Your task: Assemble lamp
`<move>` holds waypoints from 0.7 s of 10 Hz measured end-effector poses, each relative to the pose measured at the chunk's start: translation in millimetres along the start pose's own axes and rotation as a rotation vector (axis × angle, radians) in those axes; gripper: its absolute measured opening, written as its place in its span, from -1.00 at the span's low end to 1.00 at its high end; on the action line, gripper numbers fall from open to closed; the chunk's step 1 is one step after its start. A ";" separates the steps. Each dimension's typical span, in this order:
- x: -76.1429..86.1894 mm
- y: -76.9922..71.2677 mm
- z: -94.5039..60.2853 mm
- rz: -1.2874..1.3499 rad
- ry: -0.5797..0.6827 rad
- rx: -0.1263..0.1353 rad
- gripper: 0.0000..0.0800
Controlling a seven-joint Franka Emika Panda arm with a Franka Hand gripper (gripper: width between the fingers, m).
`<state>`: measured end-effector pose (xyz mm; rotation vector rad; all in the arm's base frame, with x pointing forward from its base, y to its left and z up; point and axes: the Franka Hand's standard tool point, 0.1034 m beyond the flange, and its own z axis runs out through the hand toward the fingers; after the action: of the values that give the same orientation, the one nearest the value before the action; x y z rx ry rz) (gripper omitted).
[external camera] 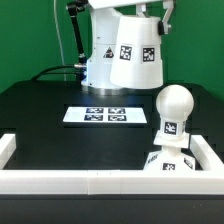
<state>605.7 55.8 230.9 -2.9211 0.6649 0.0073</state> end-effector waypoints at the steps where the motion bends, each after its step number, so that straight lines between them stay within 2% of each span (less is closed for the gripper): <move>1: 1.7 -5.4 0.6 0.009 0.000 -0.001 -0.89; 3: -0.5 -13.9 4.8 0.028 -0.017 -0.008 -0.89; 7: 0.3 -12.2 5.4 0.030 -0.017 -0.009 -0.89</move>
Offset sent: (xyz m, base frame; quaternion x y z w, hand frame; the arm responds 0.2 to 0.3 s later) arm 0.0000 0.0000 0.0000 0.0000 0.0000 0.0000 1.0000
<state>611.4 67.4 227.2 -2.9157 0.7085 0.0381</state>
